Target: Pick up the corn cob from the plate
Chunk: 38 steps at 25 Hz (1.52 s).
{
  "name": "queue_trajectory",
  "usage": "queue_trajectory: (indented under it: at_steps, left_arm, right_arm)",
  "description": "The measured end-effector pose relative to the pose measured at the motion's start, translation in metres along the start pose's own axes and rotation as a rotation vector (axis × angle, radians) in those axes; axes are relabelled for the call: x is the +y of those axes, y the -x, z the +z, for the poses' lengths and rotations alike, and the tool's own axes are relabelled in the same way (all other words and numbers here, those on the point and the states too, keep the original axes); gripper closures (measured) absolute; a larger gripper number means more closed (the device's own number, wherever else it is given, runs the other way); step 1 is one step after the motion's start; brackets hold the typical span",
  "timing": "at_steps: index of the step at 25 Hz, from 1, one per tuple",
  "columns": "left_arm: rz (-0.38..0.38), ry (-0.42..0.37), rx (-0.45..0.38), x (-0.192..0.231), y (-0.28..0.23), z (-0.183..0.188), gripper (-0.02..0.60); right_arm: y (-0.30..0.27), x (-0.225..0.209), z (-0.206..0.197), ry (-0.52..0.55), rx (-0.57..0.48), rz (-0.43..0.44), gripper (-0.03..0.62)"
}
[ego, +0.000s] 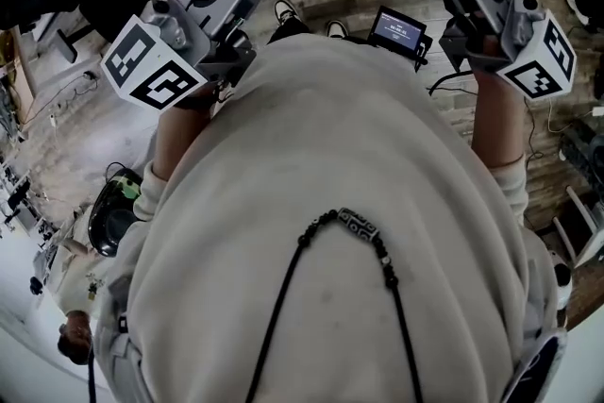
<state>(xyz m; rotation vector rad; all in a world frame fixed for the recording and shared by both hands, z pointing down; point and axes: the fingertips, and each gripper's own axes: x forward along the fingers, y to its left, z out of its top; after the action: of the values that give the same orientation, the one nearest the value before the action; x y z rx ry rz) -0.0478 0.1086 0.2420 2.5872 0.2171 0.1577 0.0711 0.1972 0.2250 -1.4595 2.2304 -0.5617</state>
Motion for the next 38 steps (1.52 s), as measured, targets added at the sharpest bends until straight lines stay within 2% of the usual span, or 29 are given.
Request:
queue_trajectory:
  at_steps: [13,17,22,26,30,33,38]
  left_arm:
    - [-0.082,-0.020,-0.044,0.014,-0.006,0.007,0.580]
    - [-0.072,-0.057,-0.060,0.023,-0.006,0.019,0.580]
    - [-0.060,-0.037,-0.092,0.031,0.000,0.035,0.580]
    - [-0.034,-0.019,-0.113,0.065,0.015,0.046,0.580]
    - [-0.009,-0.045,-0.116,0.078,0.034,0.043,0.580]
    - [0.054,-0.063,-0.096,0.091,0.050,0.043,0.580]
    - [0.140,-0.041,-0.137,0.106,0.083,0.052,0.580]
  right_arm:
    - [-0.007,0.007,0.004,0.061,0.005,-0.050,0.579]
    - [-0.014,0.005,0.011,0.078,0.024,-0.051,0.579]
    - [-0.032,0.003,0.031,0.108,0.056,-0.028,0.579]
    - [-0.079,-0.013,0.036,0.129,0.094,0.007,0.579]
    - [-0.101,-0.015,0.035,0.134,0.124,0.035,0.579]
    - [-0.106,-0.015,0.041,0.153,0.143,0.044,0.579]
    - [-0.120,-0.016,0.044,0.149,0.164,0.070,0.579]
